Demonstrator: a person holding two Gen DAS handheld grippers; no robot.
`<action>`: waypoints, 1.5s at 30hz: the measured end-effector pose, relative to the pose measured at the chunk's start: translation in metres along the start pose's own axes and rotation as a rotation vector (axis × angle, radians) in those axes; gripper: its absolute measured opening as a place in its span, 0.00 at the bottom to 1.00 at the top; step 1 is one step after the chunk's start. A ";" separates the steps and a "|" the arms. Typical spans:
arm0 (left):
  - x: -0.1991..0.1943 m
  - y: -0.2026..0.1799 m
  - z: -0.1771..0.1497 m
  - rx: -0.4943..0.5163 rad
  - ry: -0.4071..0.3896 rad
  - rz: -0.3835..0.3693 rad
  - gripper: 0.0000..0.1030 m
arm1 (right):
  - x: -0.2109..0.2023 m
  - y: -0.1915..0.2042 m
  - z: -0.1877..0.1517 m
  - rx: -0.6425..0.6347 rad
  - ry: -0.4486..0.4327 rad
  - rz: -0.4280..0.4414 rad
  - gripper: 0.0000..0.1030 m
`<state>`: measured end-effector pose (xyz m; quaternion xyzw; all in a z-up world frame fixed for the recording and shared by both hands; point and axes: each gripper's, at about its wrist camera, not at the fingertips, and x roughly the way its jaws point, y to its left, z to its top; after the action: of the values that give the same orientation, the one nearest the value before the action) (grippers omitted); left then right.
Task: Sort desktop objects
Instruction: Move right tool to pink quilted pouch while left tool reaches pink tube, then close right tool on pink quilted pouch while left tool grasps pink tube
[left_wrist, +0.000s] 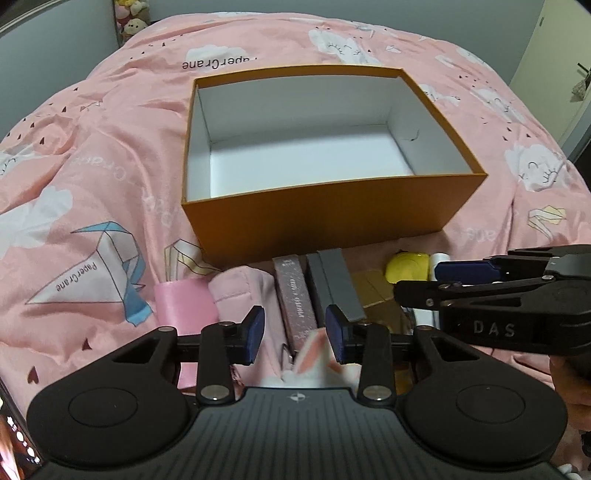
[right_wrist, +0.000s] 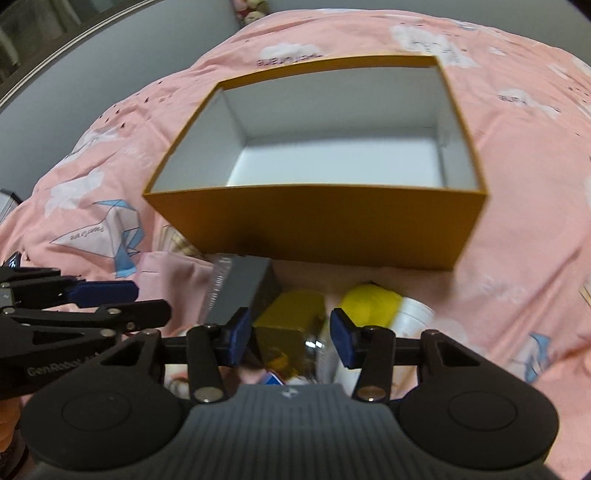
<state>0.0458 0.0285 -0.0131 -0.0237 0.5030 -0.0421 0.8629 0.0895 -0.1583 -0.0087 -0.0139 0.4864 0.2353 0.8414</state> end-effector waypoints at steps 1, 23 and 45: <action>0.001 0.002 0.001 -0.001 0.002 0.005 0.41 | 0.004 0.003 0.003 -0.009 0.007 0.007 0.49; 0.004 0.066 0.008 -0.117 0.019 0.025 0.41 | 0.048 0.017 0.030 -0.026 0.103 0.055 0.25; 0.034 0.109 0.004 -0.213 0.155 0.062 0.47 | 0.072 0.090 0.026 -0.198 0.170 0.197 0.49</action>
<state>0.0711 0.1338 -0.0492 -0.0964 0.5703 0.0367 0.8150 0.1037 -0.0444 -0.0365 -0.0690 0.5294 0.3616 0.7644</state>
